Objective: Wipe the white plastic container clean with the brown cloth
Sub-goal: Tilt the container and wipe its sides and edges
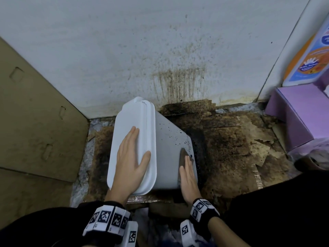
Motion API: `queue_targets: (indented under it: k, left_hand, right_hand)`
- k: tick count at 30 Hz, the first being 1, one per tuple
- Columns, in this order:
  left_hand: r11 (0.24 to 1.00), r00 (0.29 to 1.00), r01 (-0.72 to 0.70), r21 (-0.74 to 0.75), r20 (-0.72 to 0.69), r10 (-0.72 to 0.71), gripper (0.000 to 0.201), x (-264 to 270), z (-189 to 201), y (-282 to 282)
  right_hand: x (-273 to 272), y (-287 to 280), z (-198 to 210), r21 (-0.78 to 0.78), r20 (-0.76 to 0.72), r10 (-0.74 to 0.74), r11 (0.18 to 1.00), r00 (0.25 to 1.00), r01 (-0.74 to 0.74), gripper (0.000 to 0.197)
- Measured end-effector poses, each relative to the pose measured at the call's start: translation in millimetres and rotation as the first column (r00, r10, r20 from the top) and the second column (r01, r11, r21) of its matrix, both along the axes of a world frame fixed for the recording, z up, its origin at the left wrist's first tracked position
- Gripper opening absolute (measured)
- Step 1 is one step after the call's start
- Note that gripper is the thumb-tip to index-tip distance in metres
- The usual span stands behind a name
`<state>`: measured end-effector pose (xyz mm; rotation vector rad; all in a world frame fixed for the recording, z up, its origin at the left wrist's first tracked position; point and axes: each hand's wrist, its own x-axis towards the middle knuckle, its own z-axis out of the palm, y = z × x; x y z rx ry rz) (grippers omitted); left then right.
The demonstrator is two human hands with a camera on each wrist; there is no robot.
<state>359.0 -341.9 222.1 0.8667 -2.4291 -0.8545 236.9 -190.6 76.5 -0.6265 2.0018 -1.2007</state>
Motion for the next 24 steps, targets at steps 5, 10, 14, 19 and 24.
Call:
queue_targets:
  k: [5, 10, 14, 19, 24]
  left_hand:
    - [1.000, 1.000, -0.008, 0.019, -0.019, 0.009, 0.071, 0, 0, -2]
    - [1.000, 1.000, -0.005, 0.007, -0.021, 0.005, 0.070, 1, -1, -3]
    - [1.000, 1.000, -0.005, -0.015, -0.012, 0.004, 0.072, -1, -1, -4]
    - [0.999, 1.000, -0.008, -0.036, -0.010, 0.008, 0.073, 0, -5, -6]
    - [1.000, 1.000, -0.006, -0.027, -0.017, 0.006, 0.073, 5, -7, -9]
  right_hand:
    - [-24, 1, -26, 0.153, 0.209, -0.101, 0.986, 0.973, 0.069, 0.058]
    - [-29, -2, -30, 0.177, 0.204, -0.093, 0.983, 0.975, 0.057, 0.057]
    - [-15, -12, 0, 0.150, 0.080, -0.011, 0.989, 0.997, -0.001, 0.051]
    - [20, -29, 38, -0.038, -0.005, -0.004, 0.999, 1.000, 0.004, 0.054]
    - [32, -30, 60, -0.134, -0.170, 0.113, 0.982, 0.979, -0.137, 0.055]
